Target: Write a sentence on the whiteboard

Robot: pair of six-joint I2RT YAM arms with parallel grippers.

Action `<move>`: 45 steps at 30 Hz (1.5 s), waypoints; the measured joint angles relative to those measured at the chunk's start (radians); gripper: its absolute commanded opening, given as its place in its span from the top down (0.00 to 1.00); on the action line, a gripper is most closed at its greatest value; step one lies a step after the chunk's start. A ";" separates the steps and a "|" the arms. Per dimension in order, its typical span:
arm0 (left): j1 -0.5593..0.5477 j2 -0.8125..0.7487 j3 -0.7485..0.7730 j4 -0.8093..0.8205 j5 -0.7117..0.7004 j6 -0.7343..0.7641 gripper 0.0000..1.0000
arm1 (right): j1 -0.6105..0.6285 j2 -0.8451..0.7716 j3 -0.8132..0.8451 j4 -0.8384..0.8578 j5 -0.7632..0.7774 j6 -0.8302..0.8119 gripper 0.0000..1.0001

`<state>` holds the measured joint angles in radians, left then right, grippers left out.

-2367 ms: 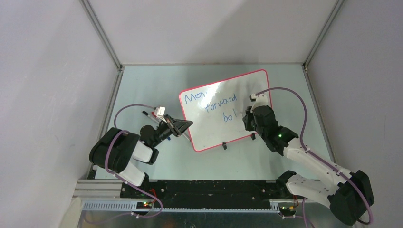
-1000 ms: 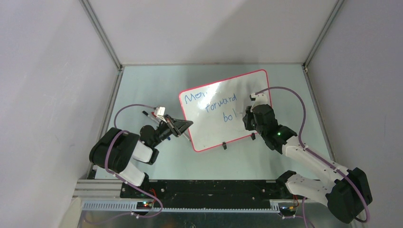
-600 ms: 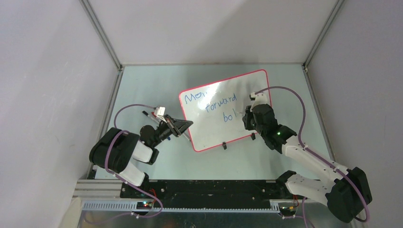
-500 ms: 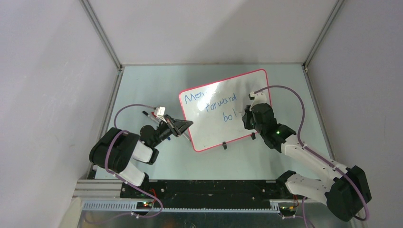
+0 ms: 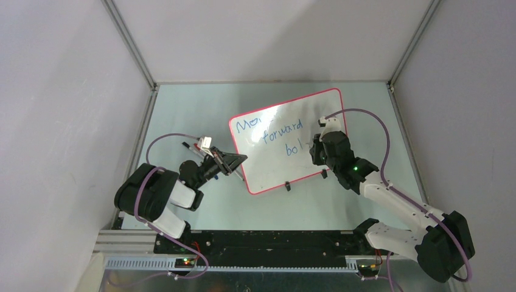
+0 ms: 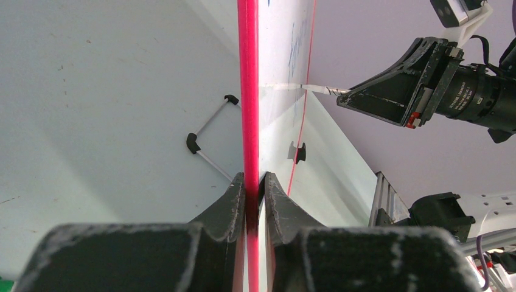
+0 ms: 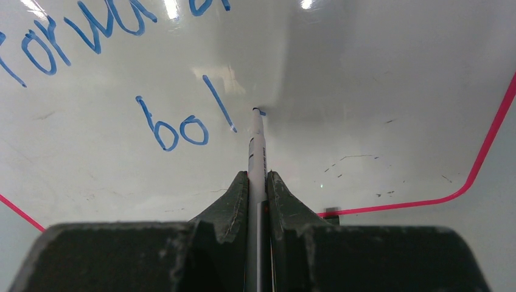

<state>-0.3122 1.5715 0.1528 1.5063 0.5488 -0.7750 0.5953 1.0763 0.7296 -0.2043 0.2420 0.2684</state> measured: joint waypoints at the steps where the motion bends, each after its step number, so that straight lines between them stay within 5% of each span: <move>1: 0.000 0.000 0.000 0.000 0.000 0.000 1.00 | 0.000 0.000 0.000 0.000 -0.003 0.000 1.00; 45: -0.001 0.000 0.000 0.000 0.000 0.000 1.00 | 0.015 -0.002 0.001 -0.061 -0.014 0.000 1.00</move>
<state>-0.3130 1.5715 0.1528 1.5066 0.5488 -0.7750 0.6102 1.0740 0.7303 -0.2657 0.2276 0.2687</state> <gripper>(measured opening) 0.148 0.158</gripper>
